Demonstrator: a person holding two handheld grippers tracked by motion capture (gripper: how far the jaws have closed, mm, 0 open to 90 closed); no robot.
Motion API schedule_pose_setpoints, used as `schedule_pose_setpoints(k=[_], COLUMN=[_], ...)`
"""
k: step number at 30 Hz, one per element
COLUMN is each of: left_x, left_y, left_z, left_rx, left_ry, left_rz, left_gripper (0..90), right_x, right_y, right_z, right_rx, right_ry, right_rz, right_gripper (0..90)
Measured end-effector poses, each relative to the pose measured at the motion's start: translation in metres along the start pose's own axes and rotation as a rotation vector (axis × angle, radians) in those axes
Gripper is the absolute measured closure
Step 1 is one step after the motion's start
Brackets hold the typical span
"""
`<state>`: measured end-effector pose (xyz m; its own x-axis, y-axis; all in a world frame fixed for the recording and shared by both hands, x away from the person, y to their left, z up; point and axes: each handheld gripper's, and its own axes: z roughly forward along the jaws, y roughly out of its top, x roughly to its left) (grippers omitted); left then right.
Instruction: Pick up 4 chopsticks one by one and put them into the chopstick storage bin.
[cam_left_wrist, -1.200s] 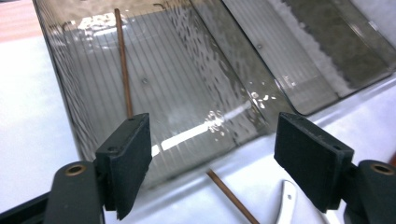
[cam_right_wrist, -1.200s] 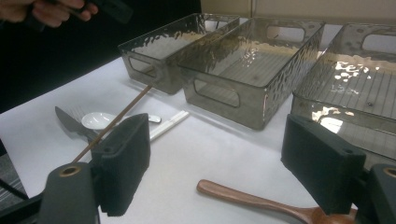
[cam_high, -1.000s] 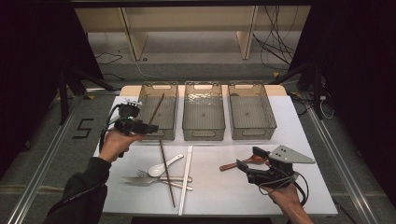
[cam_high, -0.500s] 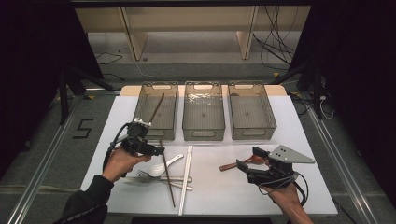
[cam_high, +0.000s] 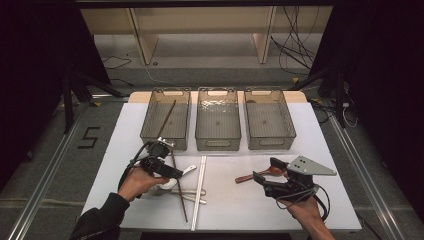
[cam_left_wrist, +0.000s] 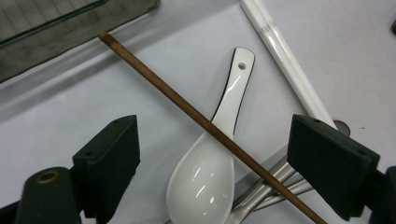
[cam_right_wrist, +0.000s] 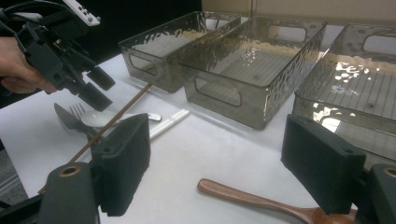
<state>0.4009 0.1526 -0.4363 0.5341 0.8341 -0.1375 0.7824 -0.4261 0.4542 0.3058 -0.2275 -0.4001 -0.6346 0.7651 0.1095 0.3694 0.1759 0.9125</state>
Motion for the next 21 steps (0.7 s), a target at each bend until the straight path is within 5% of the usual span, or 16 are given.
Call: schedule_pose_setpoints(k=[4,6,21], left_x=[-0.003,-0.005,-0.004], left_y=[0.000,-0.001,0.000], left_z=[0.004,0.007,0.028], left_rx=[0.018,0.033,0.110], left_ry=[-0.036,-0.007,-0.017], left_rz=[0.006,0.020,0.039], left_gripper=[15.8,15.8,17.1], right_x=[0.000,0.000,0.000], right_y=[0.000,0.000,0.000], right_z=[0.000,0.000,0.000], right_rx=[0.001,0.000,0.001], right_ry=[-0.001,-0.002,0.002], right_rz=[0.001,0.000,0.000], right_gripper=[24.7,24.7,24.7])
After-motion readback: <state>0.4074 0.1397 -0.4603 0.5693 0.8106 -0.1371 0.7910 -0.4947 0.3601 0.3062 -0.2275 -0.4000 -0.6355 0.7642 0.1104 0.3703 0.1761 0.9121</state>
